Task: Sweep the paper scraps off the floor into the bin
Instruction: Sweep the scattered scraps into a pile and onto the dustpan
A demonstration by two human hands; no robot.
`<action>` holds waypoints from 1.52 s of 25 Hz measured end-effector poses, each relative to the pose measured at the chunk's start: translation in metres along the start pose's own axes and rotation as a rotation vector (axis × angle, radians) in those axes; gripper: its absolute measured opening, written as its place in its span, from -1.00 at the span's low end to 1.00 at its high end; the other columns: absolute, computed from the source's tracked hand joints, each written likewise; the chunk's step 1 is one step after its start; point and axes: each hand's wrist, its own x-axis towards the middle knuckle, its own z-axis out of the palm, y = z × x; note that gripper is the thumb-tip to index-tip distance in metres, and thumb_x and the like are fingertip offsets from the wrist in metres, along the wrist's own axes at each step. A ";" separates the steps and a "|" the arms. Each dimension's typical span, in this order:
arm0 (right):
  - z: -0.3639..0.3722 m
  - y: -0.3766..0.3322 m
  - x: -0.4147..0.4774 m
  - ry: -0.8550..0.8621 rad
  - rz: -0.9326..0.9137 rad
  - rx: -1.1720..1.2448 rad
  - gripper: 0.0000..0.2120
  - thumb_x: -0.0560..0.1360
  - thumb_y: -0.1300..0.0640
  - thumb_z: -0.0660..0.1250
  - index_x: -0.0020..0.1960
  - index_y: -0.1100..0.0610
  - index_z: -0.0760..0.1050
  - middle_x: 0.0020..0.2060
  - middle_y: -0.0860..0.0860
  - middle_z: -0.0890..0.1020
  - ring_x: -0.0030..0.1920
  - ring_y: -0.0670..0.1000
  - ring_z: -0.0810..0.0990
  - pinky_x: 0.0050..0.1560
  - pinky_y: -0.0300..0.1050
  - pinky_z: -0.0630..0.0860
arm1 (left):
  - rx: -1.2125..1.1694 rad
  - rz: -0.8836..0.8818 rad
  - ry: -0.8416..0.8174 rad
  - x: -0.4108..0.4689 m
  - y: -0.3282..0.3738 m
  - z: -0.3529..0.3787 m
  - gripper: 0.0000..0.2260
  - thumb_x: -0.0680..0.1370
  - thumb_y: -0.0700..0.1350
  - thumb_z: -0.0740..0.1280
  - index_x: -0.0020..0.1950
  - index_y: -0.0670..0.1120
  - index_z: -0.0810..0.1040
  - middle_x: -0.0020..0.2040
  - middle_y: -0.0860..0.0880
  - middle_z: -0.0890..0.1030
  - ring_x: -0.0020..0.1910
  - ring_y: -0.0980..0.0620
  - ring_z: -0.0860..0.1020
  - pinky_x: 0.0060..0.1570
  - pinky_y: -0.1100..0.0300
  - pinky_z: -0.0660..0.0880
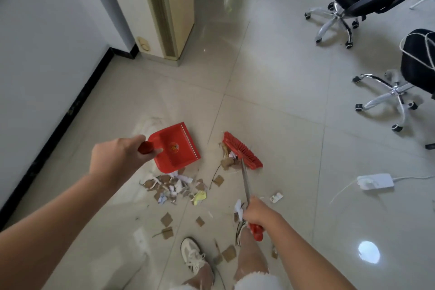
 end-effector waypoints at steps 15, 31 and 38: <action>-0.026 0.087 -0.126 0.102 0.071 0.508 -0.64 0.46 0.43 0.17 0.23 0.28 0.43 -0.58 0.06 0.31 -0.67 -0.06 0.24 -0.58 -0.36 0.24 | -0.027 -0.003 0.007 -0.069 -0.012 -0.018 -0.50 0.46 0.32 0.30 -0.42 -0.06 0.37 -0.60 0.06 0.34 -0.62 0.00 0.40 -0.59 0.24 0.39; 0.042 0.148 -0.069 0.126 0.391 0.812 -0.75 0.42 0.49 0.12 -0.33 0.21 0.29 -0.77 0.06 0.31 -0.81 -0.05 0.26 -0.68 -0.38 0.30 | -0.065 0.259 0.032 -0.028 0.067 0.011 -0.48 0.45 0.33 0.31 -0.44 -0.07 0.31 -0.60 0.04 0.29 -0.62 -0.03 0.32 -0.53 0.35 0.15; 0.102 0.038 -0.112 -0.100 0.199 0.767 -0.82 0.39 0.45 0.13 -0.32 0.26 0.39 -0.63 0.06 0.44 -0.71 -0.03 0.38 -0.65 -0.31 0.28 | -0.070 0.288 -0.003 -0.028 0.055 0.004 -0.50 0.42 0.24 0.43 -0.44 -0.04 0.28 -0.60 0.05 0.24 -0.63 -0.02 0.26 -0.47 0.38 0.07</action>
